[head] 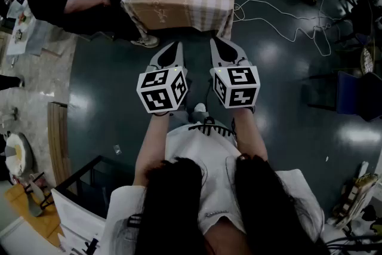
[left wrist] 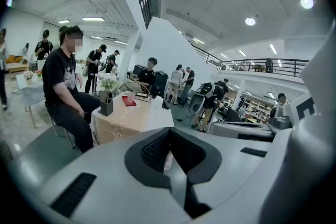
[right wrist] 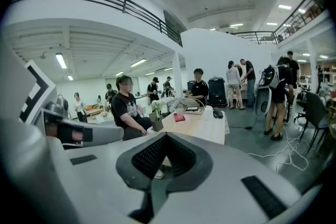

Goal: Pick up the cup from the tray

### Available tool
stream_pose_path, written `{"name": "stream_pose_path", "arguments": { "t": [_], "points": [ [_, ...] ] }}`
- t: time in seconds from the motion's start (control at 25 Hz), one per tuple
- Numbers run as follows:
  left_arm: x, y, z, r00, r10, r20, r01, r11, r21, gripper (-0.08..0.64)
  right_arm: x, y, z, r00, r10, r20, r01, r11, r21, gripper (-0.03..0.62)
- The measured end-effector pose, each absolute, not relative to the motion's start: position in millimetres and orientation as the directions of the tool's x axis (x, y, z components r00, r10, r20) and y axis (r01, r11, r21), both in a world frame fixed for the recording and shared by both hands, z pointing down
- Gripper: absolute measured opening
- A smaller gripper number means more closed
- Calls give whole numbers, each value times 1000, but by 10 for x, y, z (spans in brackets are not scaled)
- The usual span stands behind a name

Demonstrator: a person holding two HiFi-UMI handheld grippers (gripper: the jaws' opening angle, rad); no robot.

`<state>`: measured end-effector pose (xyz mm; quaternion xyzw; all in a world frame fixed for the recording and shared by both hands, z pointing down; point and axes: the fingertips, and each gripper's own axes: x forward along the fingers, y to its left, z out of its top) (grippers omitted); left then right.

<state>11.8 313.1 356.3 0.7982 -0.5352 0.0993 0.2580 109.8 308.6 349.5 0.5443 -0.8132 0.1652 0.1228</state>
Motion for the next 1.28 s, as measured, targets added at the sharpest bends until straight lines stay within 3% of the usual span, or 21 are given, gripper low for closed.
{"name": "stream_pose_path", "arguments": {
  "t": [0.52,0.76,0.92,1.12,1.28],
  "points": [
    [67,3096,3652,373,-814,445,-917,-252,309,9,1035,3003,3619,-426,-814,396,-904,399,-153,9],
    [-77,2858,3738,363,-815,451,-920,-236,314,9,930,2801,3590,-440,-833,336,-898,411,-157,14],
    [-174,2603,3770,360,-818,448,-921,-237,308,9,903,2540,3510,-474,-835,281,-879,427,-213,183],
    [-215,2290,3869,380,-813,442,-912,-250,324,9,818,2253,3529,-497,-827,263,-866,453,-210,273],
    [-480,1926,3970,379,-808,451,-913,-248,324,9,502,1878,3617,-518,-815,260,-853,473,-220,299]
  ]
}}
